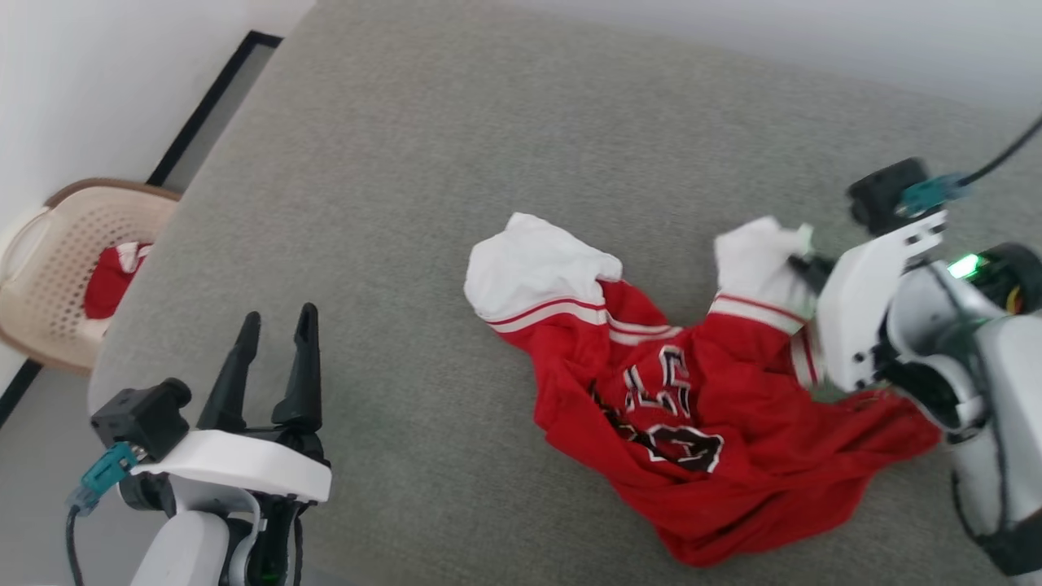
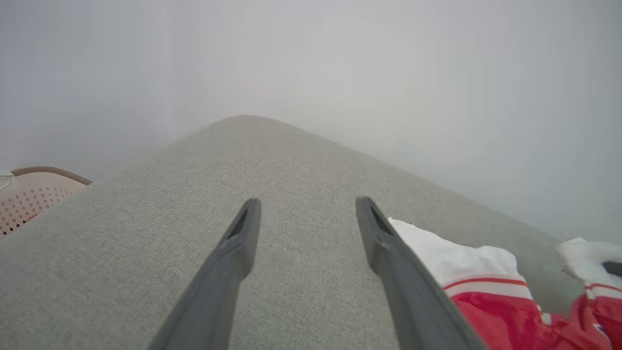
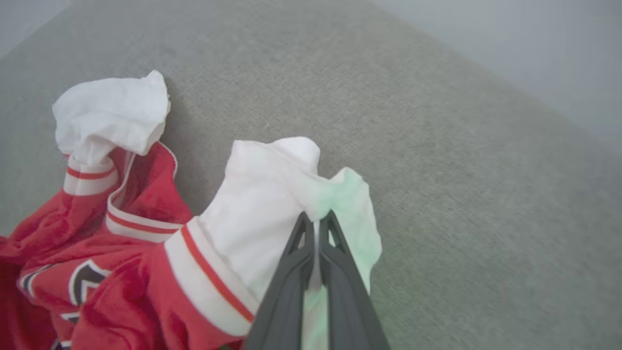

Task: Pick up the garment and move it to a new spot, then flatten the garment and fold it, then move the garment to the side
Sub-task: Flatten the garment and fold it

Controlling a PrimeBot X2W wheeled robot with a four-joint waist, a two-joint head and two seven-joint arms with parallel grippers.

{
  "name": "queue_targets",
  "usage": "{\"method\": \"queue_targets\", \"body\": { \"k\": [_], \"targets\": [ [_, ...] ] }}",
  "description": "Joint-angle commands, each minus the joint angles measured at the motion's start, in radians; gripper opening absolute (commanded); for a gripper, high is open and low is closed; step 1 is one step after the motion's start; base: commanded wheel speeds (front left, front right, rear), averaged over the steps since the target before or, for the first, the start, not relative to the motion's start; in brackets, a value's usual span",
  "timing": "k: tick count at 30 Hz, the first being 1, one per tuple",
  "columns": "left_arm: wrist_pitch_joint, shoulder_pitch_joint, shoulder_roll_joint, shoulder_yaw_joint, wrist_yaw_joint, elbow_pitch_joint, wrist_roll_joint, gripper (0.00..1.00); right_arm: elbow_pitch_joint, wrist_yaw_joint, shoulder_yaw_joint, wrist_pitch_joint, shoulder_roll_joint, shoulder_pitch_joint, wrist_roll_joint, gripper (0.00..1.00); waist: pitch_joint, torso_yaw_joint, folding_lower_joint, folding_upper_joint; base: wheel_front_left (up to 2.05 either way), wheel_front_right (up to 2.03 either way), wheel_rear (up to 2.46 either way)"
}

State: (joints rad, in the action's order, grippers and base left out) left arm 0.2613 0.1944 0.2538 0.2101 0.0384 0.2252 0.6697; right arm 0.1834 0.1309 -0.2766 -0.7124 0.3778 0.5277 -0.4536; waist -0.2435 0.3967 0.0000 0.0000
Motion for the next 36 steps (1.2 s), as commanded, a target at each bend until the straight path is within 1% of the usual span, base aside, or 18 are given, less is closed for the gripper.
{"method": "queue_targets", "body": {
  "k": [1, 7, 10, 11, 12, 13, 16, 20, 21, 22, 23, 24, 25, 28, 32, 36],
  "targets": [
    [0.005, -0.017, -0.002, -0.015, 0.007, -0.005, -0.017, 1.00, -0.037, 0.000, 0.017, 0.001, 0.012, -0.010, -0.013, 0.00, 0.010, -0.028, 0.0000, 0.0000, 0.00, 0.00, 0.00],
    [0.005, -0.040, -0.009, -0.054, 0.013, -0.020, -0.038, 1.00, -0.179, 0.000, 0.120, -0.006, 0.046, -0.066, -0.032, 0.00, 0.023, -0.082, 0.0000, 0.0000, 0.00, 0.00, 0.00],
    [0.005, -0.046, -0.007, -0.068, 0.011, -0.024, -0.047, 1.00, -0.248, 0.000, 0.188, -0.013, 0.059, -0.131, -0.041, 0.00, 0.029, -0.103, 0.0000, 0.0000, 0.00, 0.00, 0.00],
    [0.005, -0.050, -0.007, -0.071, 0.011, -0.025, -0.049, 1.00, -0.265, 0.000, 0.219, -0.015, 0.056, -0.158, -0.038, 0.00, 0.030, -0.110, 0.0000, 0.0000, 0.00, 0.00, 0.00],
    [0.005, -0.050, -0.007, -0.071, 0.011, -0.025, -0.049, 1.00, -0.265, 0.000, 0.219, -0.015, 0.056, -0.158, -0.038, 0.00, 0.030, -0.110, 0.0000, 0.0000, 0.00, 0.00, 0.00],
    [0.005, -0.054, -0.005, -0.074, 0.011, -0.025, -0.053, 1.00, -0.280, 0.000, 0.242, -0.020, 0.055, -0.187, -0.034, 0.00, 0.031, -0.116, 0.0000, 0.0000, 0.00, 0.00, 0.00],
    [0.005, -0.056, -0.007, -0.079, 0.012, -0.027, -0.056, 1.00, -0.302, 0.000, 0.333, -0.020, 0.029, -0.277, -0.033, 0.00, 0.032, -0.130, 0.0000, 0.0000, 0.00, 0.00, 0.00],
    [0.005, -0.053, -0.004, -0.082, 0.017, -0.024, -0.057, 1.00, -0.281, 0.000, 0.407, 0.015, -0.005, -0.365, -0.018, 0.00, 0.029, -0.147, 0.0000, 0.0000, 0.00, 0.00, 0.00],
    [0.005, -0.050, 0.000, -0.080, 0.019, -0.022, -0.059, 1.00, -0.269, 0.000, 0.412, 0.028, -0.014, -0.376, -0.012, 0.04, 0.029, -0.151, 0.0000, 0.0000, 0.00, 0.00, 0.00],
    [0.003, -0.048, 0.003, -0.078, 0.020, -0.020, -0.061, 1.00, -0.250, 0.000, 0.418, 0.041, -0.034, -0.381, -0.018, 0.26, 0.030, -0.156, 0.0000, 0.0000, 0.00, 0.00, 0.00],
    [-0.002, -0.045, 0.006, -0.075, 0.022, -0.017, -0.061, 1.00, -0.232, 0.000, 0.416, 0.048, -0.041, -0.388, -0.011, 0.38, 0.031, -0.160, 0.0000, 0.0000, 0.00, 0.00, 0.00],
    [-0.007, -0.040, 0.009, -0.074, 0.022, -0.016, -0.060, 1.00, -0.213, 0.000, 0.411, 0.052, -0.049, -0.389, -0.009, 0.56, 0.032, -0.165, 0.0000, 0.0000, 0.00, 0.00, 0.00],
    [-0.011, -0.035, 0.014, -0.071, 0.024, -0.017, -0.061, 1.00, -0.195, 0.000, 0.409, 0.059, -0.060, -0.381, -0.012, 1.00, 0.033, -0.169, 0.0000, 0.0000, 0.00, 0.00, 0.00],
    [-0.035, -0.023, 0.029, -0.061, 0.032, -0.019, -0.061, 1.00, -0.153, 0.000, 0.384, 0.073, -0.072, -0.356, -0.012, 1.00, 0.038, -0.184, 0.0000, 0.0000, 0.00, 0.00, 0.00],
    [-0.095, 0.005, 0.057, -0.033, 0.047, -0.040, -0.059, 1.00, -0.129, 0.000, 0.357, 0.092, -0.060, -0.322, -0.016, 1.00, 0.043, -0.204, 0.0000, 0.0000, 0.00, 0.00, 0.00],
    [-0.212, 0.055, 0.089, 0.012, 0.068, -0.075, -0.025, 1.00, -0.146, 0.000, 0.350, 0.117, -0.056, -0.303, -0.023, 1.00, 0.048, -0.227, 0.0000, 0.0000, 0.00, 0.00, 0.00]
  ]
}}
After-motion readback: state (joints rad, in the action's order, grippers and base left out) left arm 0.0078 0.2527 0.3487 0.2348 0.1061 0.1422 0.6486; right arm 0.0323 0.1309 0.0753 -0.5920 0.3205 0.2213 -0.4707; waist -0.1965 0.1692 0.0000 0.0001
